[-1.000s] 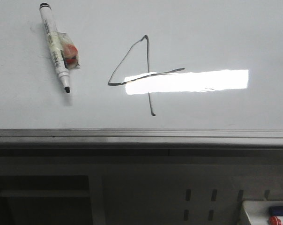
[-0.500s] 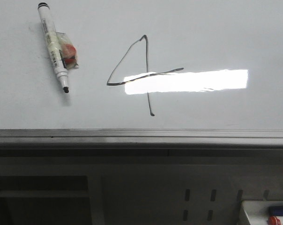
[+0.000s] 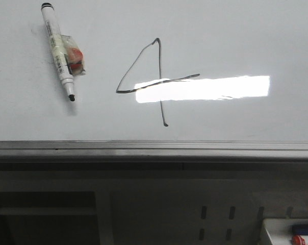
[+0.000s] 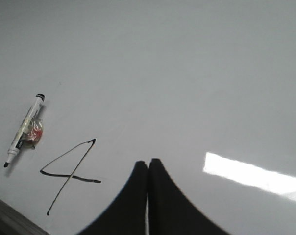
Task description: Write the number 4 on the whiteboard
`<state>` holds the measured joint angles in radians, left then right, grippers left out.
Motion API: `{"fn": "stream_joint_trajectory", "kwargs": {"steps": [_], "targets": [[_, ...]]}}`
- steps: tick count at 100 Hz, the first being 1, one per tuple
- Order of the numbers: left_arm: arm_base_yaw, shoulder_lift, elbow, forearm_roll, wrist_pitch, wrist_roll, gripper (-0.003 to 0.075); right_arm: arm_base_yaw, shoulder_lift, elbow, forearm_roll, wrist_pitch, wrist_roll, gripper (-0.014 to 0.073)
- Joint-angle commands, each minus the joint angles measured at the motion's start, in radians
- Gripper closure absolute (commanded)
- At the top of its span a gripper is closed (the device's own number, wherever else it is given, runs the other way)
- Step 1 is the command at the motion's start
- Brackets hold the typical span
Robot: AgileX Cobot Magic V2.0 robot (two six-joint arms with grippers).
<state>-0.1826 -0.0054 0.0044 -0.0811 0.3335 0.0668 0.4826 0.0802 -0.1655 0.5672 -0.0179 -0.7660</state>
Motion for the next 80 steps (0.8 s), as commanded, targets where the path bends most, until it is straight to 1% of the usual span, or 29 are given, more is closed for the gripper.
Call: {"fn": "stream_joint_trajectory", "kwargs": {"steps": [1,4,6,9,13,16,18,21,26,28,30,42,52,66,80], "targets": [[0.004,-0.026,0.035,-0.003,-0.050,-0.009,0.0741,-0.008,0.010,0.011,-0.047,-0.084,0.005,0.0658],[0.004,-0.026,0.035,-0.003,-0.050,-0.009,0.0741,-0.015,0.010,0.033,-0.092,-0.111,0.049,0.0658],[0.004,-0.026,0.035,-0.003,-0.050,-0.009,0.0741,-0.021,0.010,0.050,-0.146,-0.123,0.113,0.0658],[0.004,-0.026,0.035,-0.003,-0.050,-0.009,0.0741,-0.034,0.010,0.079,-0.244,-0.127,0.249,0.0658],[0.004,-0.026,0.035,-0.003,-0.050,-0.009,0.0741,-0.060,0.010,0.108,-0.335,-0.122,0.387,0.0658],[0.004,-0.026,0.035,-0.003,-0.050,-0.009,0.0741,-0.080,0.010,0.137,-0.439,-0.113,0.522,0.0658],[0.004,-0.026,0.035,-0.003,-0.050,-0.009,0.0741,-0.096,0.010,0.148,-0.484,-0.104,0.574,0.0658],[0.004,-0.026,0.035,-0.003,-0.050,-0.009,0.0741,-0.118,0.010,0.174,-0.582,-0.093,0.694,0.0658],[0.004,-0.026,0.035,-0.003,-0.050,-0.009,0.0741,-0.150,0.010,0.202,-0.653,-0.063,0.806,0.0658],[0.004,-0.026,0.035,-0.003,-0.050,-0.009,0.0741,-0.166,0.010,0.202,-0.673,0.002,0.829,0.0658],[0.004,-0.026,0.035,-0.003,-0.050,-0.009,0.0741,-0.176,0.010,0.198,-0.682,0.046,0.843,0.0658],[0.004,-0.026,0.035,-0.003,-0.050,-0.009,0.0741,-0.218,-0.002,0.200,-0.684,0.163,0.845,0.0658],[0.004,-0.026,0.035,-0.003,-0.050,-0.009,0.0741,-0.241,-0.036,0.200,-0.684,0.305,0.845,0.0658],[0.004,-0.026,0.035,-0.003,-0.050,-0.009,0.0741,-0.257,-0.107,0.200,-0.714,0.329,0.845,0.0658],[0.004,-0.026,0.035,-0.003,-0.050,-0.009,0.0741,-0.259,-0.104,0.200,-0.714,0.328,0.845,0.0658]]}}
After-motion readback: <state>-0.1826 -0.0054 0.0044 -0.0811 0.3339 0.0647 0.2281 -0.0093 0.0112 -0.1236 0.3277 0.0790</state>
